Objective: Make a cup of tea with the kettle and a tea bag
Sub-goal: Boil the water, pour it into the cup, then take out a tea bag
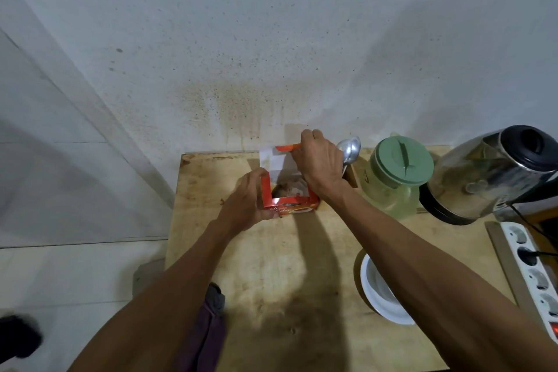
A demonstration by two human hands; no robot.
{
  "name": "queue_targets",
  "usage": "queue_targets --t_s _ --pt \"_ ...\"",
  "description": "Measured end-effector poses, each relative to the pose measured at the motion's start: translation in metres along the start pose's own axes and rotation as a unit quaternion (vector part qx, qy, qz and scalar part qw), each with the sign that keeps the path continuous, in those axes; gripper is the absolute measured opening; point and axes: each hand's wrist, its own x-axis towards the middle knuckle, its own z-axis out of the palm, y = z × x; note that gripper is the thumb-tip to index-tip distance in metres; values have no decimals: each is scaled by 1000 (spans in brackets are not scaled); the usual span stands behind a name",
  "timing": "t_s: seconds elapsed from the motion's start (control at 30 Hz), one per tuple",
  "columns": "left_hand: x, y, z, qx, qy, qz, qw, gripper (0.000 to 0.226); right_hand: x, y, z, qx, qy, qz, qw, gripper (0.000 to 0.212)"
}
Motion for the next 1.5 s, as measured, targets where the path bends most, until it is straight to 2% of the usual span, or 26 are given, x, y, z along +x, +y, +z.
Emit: queue_targets --t_s 0.13,0.2,0.33,0.5,0.6,0.9,1.03,1.17,1.27,1.4,1.5 --pt "3 3 -3 14 12 25 1000 108 -10 2 4 69 -53 16 996 30" --pt "4 3 -2 8 8 23 1000 109 -16 0 5 78 -95 5 992 26" --pt "3 4 -1 7 1 15 1000 111 -20 -2 4 27 -225 -46 973 22" --pt "4 2 3 -3 -4 5 1000 111 -19 -6 10 -24 -272 -100 957 25" --pt "4 2 5 -23 2 -13 1000 111 -20 -8 13 -40 -277 -99 955 26" --pt "3 7 3 -41 -16 -54 998 112 -16 3 8 35 -252 -72 965 24" --pt "3 8 2 -37 -27 -63 997 111 -14 8 4 151 -256 -18 955 17" --pt "3 9 -1 -30 -34 -66 997 111 -19 8 -3 303 -239 65 920 18" --pt "4 11 -1 -26 -40 -71 996 111 -23 8 -5 433 -242 127 859 12" --pt "5 14 -3 -27 -43 -80 995 109 -23 8 -2 492 -236 207 812 10" --pt "5 15 -2 -31 -49 -89 994 108 -25 5 -2 545 -246 252 761 8"
